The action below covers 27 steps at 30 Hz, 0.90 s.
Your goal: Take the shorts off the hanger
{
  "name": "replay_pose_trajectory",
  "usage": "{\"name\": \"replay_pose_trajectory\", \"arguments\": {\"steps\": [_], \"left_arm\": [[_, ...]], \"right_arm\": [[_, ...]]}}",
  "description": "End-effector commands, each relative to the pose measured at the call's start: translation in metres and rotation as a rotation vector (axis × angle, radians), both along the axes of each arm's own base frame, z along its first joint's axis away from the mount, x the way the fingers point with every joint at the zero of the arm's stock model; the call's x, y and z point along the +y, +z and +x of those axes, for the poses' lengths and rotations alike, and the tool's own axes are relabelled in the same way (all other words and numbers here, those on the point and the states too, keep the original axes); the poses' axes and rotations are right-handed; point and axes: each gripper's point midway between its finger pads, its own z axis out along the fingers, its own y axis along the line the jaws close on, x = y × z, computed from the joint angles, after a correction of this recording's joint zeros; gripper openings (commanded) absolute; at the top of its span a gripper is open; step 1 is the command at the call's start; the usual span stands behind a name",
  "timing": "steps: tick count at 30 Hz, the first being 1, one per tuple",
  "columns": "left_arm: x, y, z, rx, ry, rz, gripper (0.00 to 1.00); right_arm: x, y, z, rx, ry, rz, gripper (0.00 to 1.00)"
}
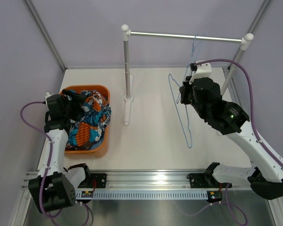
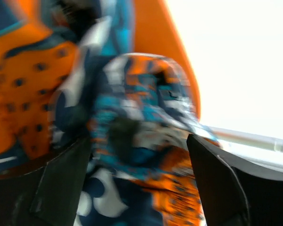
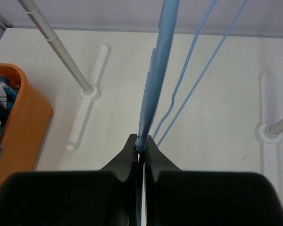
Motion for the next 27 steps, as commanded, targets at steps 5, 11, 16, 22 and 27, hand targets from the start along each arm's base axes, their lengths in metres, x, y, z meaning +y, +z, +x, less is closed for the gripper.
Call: {"name": "replay_pose_trajectory", "arguments": {"steps": [5, 11, 16, 22, 27], "left_arm": [[-0.014, 0.122, -0.003, -0.287, -0.15, 0.168, 0.98], [-0.059, 0.163, -0.016, -0.417, -0.387, 0.207, 0.99], [-0.094, 0.186, -0.036, -0.471, -0.526, 0.266, 0.99], [-0.121, 0.205, -0.062, -0.56, -0.637, 0.276, 0.99], [-0.135, 0.205, -0.08, -0.573, -0.703, 0.322, 0.99]], "right_arm": [[0.036, 0.044, 0.015, -0.067, 0.107, 0.079, 0.0], [0.069, 0.069, 0.048, -0.117, 0.146, 0.068, 0.0], [0.087, 0.075, 0.079, -0.142, 0.149, 0.054, 0.0], [0.092, 0.08, 0.118, -0.17, 0.168, 0.067, 0.0], [0.093, 0.081, 0.141, -0.237, 0.235, 0.081, 0.0]]}}
